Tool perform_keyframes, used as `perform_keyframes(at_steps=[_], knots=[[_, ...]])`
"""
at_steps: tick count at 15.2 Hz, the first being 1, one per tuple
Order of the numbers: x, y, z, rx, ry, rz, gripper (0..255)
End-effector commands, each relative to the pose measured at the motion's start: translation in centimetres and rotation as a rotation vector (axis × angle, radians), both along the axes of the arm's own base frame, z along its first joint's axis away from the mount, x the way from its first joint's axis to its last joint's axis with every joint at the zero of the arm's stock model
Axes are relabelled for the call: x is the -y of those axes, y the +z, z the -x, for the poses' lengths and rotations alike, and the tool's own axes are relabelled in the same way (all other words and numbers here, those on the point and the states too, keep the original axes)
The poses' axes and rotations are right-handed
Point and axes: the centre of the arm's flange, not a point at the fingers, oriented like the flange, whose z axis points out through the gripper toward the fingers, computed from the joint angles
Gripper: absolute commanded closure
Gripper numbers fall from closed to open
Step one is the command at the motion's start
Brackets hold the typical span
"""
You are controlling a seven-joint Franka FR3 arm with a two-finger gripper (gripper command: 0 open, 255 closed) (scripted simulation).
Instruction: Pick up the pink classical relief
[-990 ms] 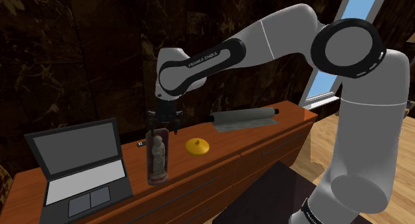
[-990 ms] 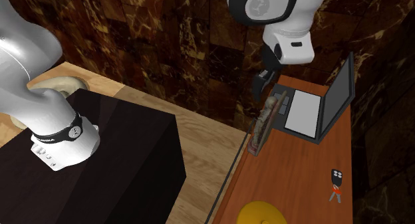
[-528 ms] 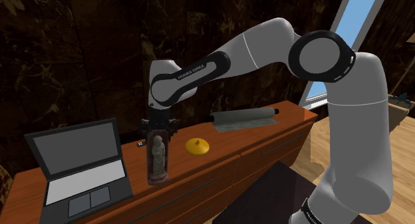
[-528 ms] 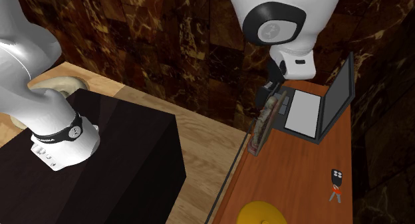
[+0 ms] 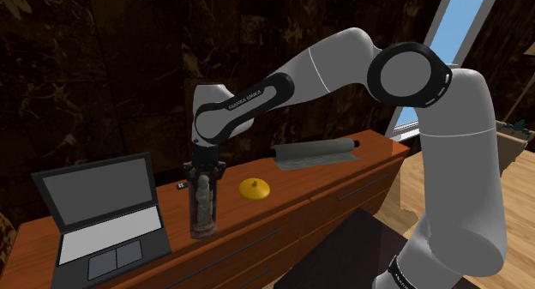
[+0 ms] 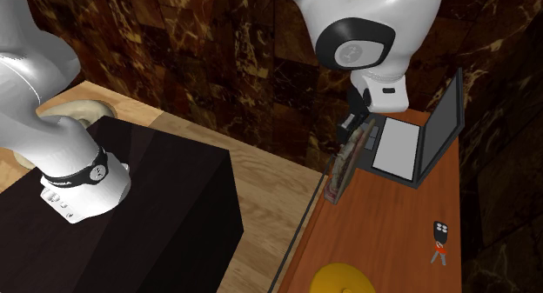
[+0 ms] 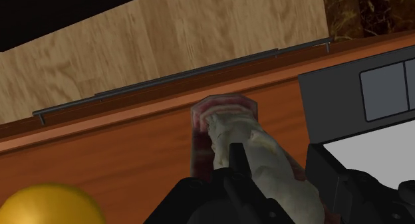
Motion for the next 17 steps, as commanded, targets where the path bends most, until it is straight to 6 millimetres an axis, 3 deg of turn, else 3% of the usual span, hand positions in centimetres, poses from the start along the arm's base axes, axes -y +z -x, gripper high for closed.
perform_keyframes(at_steps=[1,6,17], knots=[[0.0,-0.1,0.0,-0.001,0.000,0.001,255],[0.0,0.0,0.0,-0.001,0.000,0.001,255],[0.0,5.8,0.0,-0.001,0.000,0.001,255]])
